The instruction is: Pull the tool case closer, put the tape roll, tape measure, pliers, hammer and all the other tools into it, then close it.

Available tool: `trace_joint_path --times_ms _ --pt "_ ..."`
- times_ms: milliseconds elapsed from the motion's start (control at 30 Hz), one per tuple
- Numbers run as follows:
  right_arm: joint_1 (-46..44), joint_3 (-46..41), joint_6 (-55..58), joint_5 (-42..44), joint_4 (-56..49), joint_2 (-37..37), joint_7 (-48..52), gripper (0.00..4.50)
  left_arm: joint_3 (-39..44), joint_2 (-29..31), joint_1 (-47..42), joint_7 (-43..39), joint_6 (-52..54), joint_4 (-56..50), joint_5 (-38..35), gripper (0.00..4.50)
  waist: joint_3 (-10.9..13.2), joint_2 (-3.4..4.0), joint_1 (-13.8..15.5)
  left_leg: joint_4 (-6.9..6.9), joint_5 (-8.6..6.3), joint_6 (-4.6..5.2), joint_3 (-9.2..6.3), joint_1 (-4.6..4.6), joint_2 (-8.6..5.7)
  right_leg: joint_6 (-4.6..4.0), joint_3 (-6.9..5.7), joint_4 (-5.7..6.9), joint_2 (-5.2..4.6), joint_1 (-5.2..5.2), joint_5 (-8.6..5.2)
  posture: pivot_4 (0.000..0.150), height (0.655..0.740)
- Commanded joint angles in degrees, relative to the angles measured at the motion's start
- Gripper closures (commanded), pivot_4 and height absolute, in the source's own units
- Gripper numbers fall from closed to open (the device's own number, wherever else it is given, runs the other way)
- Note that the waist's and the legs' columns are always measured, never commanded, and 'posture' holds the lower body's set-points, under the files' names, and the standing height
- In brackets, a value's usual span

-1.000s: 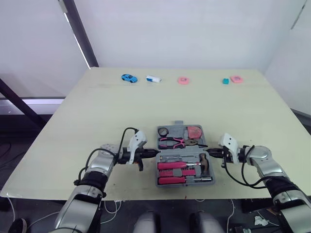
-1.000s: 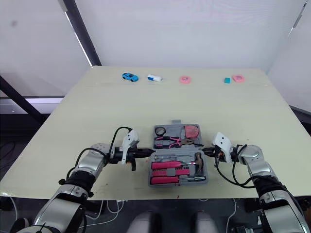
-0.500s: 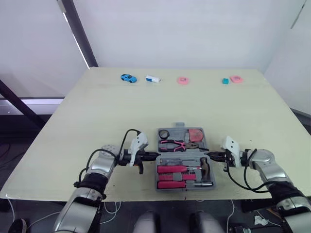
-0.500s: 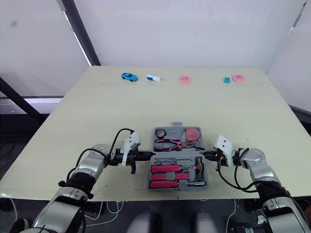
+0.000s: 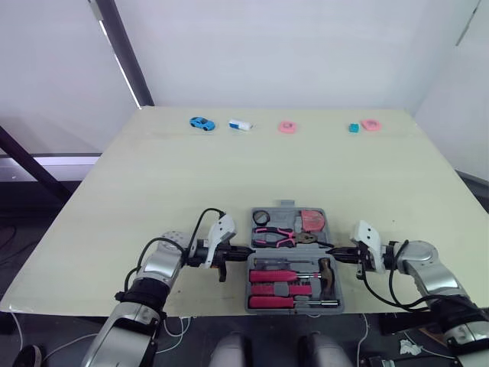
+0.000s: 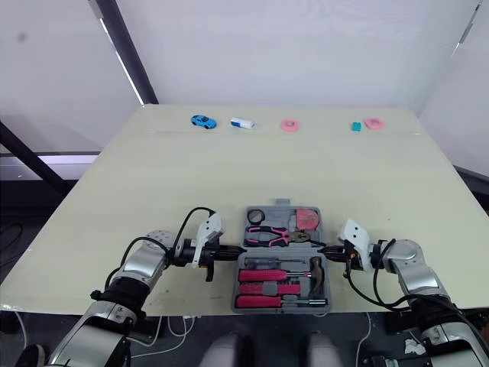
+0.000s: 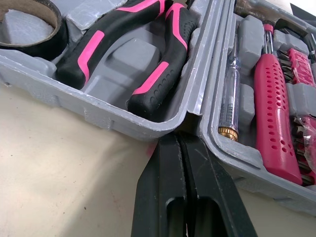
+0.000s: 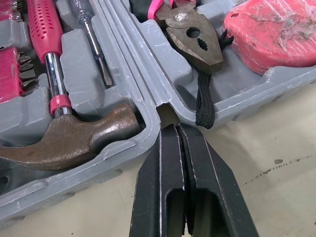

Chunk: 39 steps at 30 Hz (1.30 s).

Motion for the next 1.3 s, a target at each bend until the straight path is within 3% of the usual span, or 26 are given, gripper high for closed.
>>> trace_joint_path --times_ms 33,533,833,967,1167,1300 --pt "-0.3 0.6 0.0 1.6 -3.1 1.6 0.7 4.47 -0.8 -0.3 0.7 -0.6 0.0 -1.1 -0.3 4.43 0.0 0.0 -0.1 0.0 0.0 0.0 0.0 0.01 0.0 0.0 0.0 0.01 0.0 0.0 0.0 0.15 0.7395" --pt "-1.4 1.0 -0.5 0.9 -2.0 3.3 0.5 4.47 0.6 1.2 2.1 0.1 0.3 -2.5 -0.7 4.43 0.0 0.0 -0.5 -0.01 0.0 0.0 0.01 0.08 0.12 -0.03 0.06 0.08 0.16 -0.01 -0.01 0.15 0.7395" --pt "0.1 -2.2 -0.2 1.1 -0.9 -0.8 -0.7 4.47 3.6 2.5 1.4 3.8 -2.9 -1.4 -1.1 4.43 0.0 0.0 -0.2 0.02 0.0 0.0 0.02 0.08 0.12 -0.03 0.08 0.11 0.16 -0.01 0.0 0.15 0.7395" --pt "-0.5 -5.8 -1.0 2.0 1.7 -2.8 -3.7 4.47 6.1 4.5 3.0 5.0 -2.7 -5.0 -2.6 4.43 0.0 -0.01 -0.2 0.06 0.0 0.0 0.02 0.05 0.11 -0.03 0.09 0.11 0.15 -0.01 0.0 0.15 0.7395" --pt "-2.4 -11.4 7.4 7.6 2.1 -3.3 -4.8 4.47 10.3 6.1 6.4 7.0 0.9 -15.6 -7.2 4.43 0.0 -0.01 -0.2 0.05 0.0 -0.01 0.04 0.02 0.12 -0.03 0.11 0.08 0.12 -0.04 0.0 0.15 0.7395" --pt "-6.1 -13.9 22.8 14.4 1.0 -1.4 -5.7 3.24 9.2 6.6 10.9 4.7 8.5 -29.3 -13.4 4.5 0.0 -0.01 -0.3 0.05 0.0 -0.01 0.08 0.04 0.15 -0.04 0.18 0.12 0.12 -0.04 0.01 0.15 0.7395"
